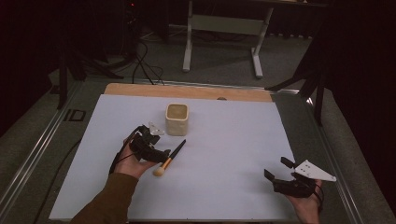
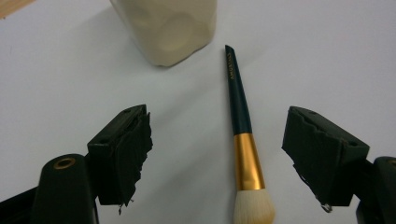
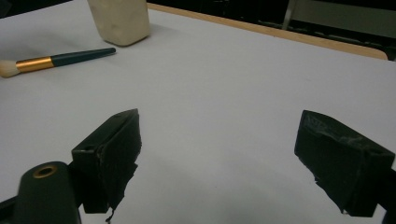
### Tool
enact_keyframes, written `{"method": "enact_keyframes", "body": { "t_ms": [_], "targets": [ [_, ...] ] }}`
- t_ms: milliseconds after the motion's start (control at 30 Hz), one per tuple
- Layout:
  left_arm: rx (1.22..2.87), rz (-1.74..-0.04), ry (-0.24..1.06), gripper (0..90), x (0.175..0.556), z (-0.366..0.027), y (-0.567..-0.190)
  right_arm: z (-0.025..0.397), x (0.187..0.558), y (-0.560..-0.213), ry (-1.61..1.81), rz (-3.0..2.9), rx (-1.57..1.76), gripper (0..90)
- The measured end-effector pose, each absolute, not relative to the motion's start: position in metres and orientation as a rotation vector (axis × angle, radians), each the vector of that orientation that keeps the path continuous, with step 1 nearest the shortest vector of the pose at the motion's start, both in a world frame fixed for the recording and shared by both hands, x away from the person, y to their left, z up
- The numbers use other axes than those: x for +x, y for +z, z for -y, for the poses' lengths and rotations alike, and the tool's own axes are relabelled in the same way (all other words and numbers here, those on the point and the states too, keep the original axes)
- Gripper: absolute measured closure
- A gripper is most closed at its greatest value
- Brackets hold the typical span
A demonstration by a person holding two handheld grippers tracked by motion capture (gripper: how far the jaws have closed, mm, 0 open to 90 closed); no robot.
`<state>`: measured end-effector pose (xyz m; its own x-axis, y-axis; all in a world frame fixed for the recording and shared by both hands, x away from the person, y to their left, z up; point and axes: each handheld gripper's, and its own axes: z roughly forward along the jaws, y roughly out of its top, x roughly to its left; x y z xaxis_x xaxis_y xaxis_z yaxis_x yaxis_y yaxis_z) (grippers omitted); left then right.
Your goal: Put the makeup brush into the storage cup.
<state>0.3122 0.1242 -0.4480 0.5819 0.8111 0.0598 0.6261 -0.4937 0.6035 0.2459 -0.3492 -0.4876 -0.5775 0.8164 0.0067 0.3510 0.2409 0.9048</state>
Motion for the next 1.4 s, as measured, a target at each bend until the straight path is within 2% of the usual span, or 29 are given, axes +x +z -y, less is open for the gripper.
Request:
{"method": "enact_keyframes", "body": {
  "t_ms": [833,1400],
  "targets": [
    [2.43,-1.184,0.381,24.5,0.32,-0.116,-0.457,0.349,0.246,-0.488,1.303,-2.05,1.064,14.0],
    [2.527,-1.238,0.252,27.0,0.329,-0.111,-0.455,0.349,0.246,-0.488,1.304,-2.051,1.067,14.0]
  ]
}}
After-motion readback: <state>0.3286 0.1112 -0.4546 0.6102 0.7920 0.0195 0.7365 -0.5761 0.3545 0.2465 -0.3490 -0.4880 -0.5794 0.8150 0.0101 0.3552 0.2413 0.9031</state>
